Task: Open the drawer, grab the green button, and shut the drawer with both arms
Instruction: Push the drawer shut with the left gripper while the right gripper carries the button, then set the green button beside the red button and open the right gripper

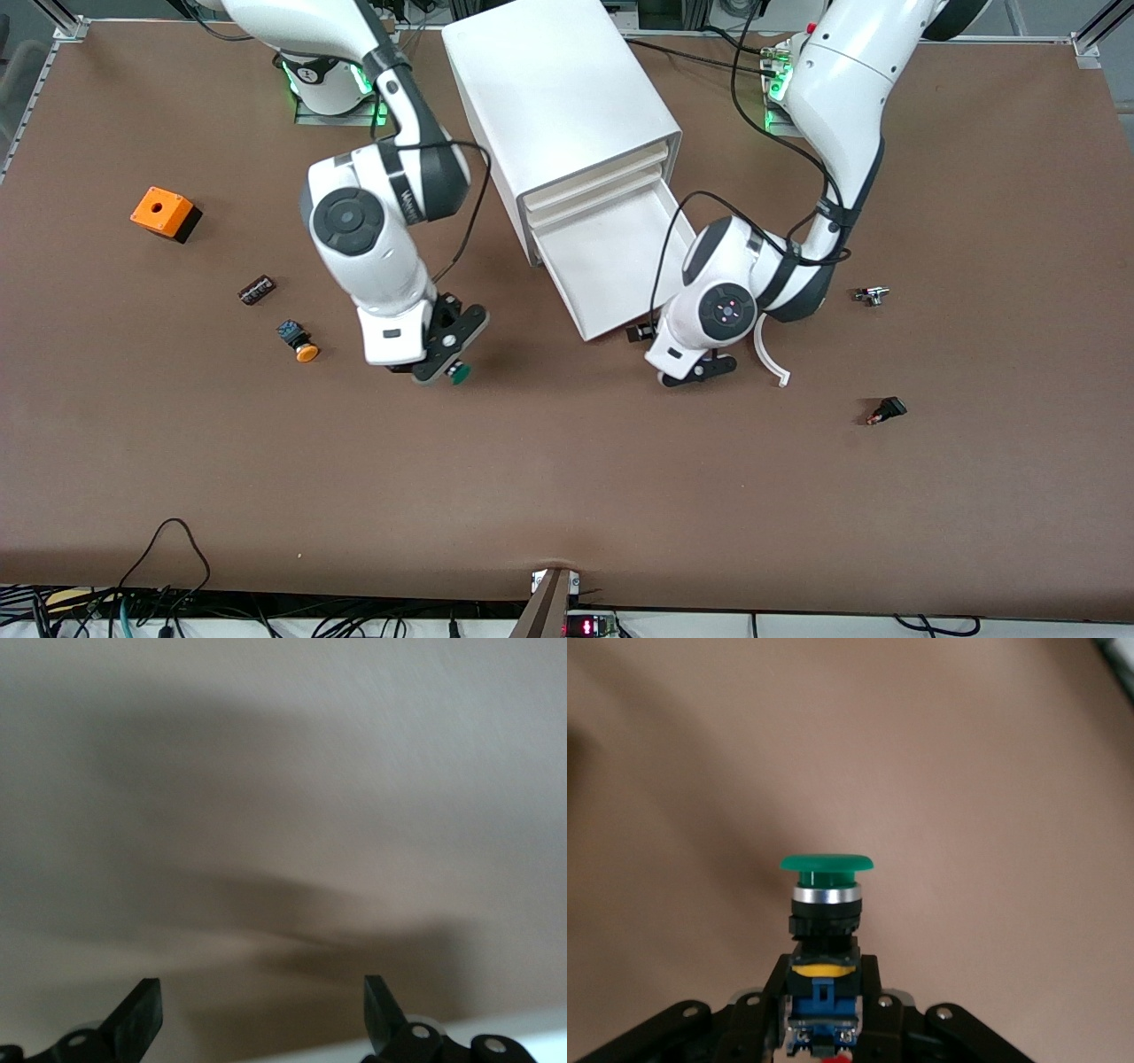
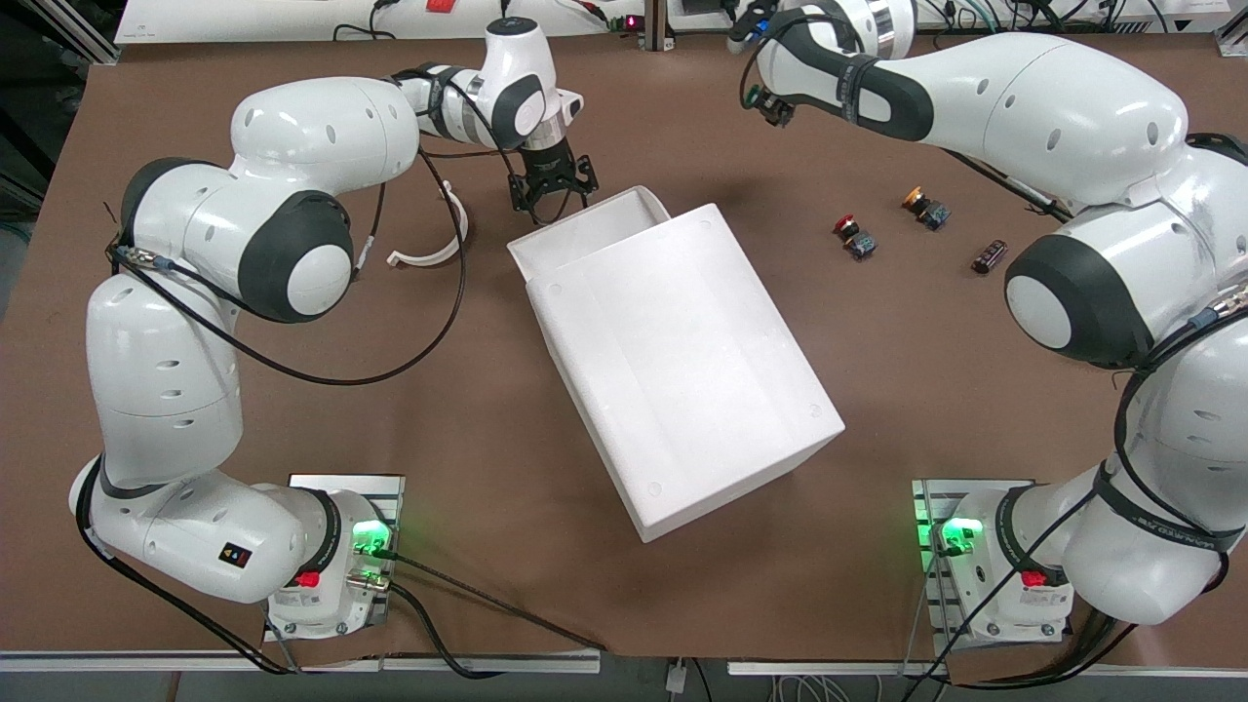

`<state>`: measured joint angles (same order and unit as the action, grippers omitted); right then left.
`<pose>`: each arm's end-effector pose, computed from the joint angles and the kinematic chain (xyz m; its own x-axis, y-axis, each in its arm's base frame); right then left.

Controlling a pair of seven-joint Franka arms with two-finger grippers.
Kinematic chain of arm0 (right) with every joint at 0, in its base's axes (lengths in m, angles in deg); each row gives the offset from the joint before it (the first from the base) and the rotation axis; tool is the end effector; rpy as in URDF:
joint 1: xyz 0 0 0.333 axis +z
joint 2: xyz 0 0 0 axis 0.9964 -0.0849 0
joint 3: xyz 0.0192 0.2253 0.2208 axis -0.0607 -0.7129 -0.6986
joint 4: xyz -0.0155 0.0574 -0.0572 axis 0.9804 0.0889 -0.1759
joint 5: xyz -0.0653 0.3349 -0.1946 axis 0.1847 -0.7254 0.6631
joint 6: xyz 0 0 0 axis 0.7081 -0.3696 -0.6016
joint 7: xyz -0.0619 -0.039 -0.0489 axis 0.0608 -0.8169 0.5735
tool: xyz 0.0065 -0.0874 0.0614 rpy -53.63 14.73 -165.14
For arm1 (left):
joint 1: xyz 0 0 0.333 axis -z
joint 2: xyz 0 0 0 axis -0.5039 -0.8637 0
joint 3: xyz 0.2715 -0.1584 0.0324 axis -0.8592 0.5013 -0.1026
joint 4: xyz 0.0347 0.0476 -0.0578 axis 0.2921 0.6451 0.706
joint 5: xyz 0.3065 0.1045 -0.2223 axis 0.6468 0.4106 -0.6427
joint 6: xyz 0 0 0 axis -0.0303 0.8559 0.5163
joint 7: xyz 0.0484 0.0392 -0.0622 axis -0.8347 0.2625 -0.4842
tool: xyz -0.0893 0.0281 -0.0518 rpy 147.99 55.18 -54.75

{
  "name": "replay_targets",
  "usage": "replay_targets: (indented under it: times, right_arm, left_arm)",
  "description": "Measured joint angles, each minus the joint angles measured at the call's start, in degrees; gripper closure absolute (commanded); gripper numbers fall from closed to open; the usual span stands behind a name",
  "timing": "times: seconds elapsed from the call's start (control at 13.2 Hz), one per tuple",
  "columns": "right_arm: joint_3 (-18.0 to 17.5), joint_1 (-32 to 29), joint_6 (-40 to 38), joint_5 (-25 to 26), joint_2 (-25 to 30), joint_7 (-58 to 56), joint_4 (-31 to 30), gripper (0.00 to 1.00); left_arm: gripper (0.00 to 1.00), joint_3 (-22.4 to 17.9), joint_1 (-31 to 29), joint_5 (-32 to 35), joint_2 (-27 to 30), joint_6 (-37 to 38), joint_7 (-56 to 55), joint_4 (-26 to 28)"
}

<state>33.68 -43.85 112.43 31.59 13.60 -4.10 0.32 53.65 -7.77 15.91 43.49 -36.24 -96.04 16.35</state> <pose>0.6382 0.3042 0.3565 0.6445 0.7625 0.0568 0.7576 -0.6469 0.0873 0.5867 -0.3457 0.2160 0.9248 0.2478 -0.2887 0.2690 -0.9625 0.0358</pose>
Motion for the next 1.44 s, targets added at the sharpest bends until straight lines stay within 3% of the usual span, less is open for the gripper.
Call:
replay_targets:
  times: [0.53, 1.06, 1.13, 1.21, 1.28, 1.44]
  right_arm:
    - [0.04, -7.75, 3.04, 0.06, -4.22, -11.01, -2.46, 0.86]
    - [-0.17, -12.17, 7.93, -0.12, -11.37, -11.65, -3.52, 0.81]
    - [-0.25, -12.19, 11.67, -0.22, -12.10, -11.65, -4.81, 0.70]
    - [-0.34, -12.18, 15.55, -0.22, -12.39, -11.66, -6.51, 0.46]
    - [-0.47, -12.13, 17.56, -0.23, -11.70, -11.70, -8.00, 0.00]
    - [-0.70, -12.16, 20.52, -0.55, -11.90, -11.64, -9.36, 0.00]
  left_arm:
    - [0.00, 6.53, -3.03, -5.14, 2.16, -0.09, -2.32, 5.82]
    - [0.00, 11.31, -3.73, -5.33, 3.24, -0.34, -2.70, 9.83]
    - [0.00, 12.02, -3.73, -5.70, 3.32, -0.35, -2.73, 10.28]
    - [0.00, 12.51, -3.70, -6.09, 3.34, -0.38, -2.74, 10.67]
    - [0.00, 12.80, -3.65, -6.38, 3.34, -0.39, -2.74, 10.96]
    - [0.00, 13.04, -3.61, -6.71, 3.34, -0.40, -2.74, 11.38]
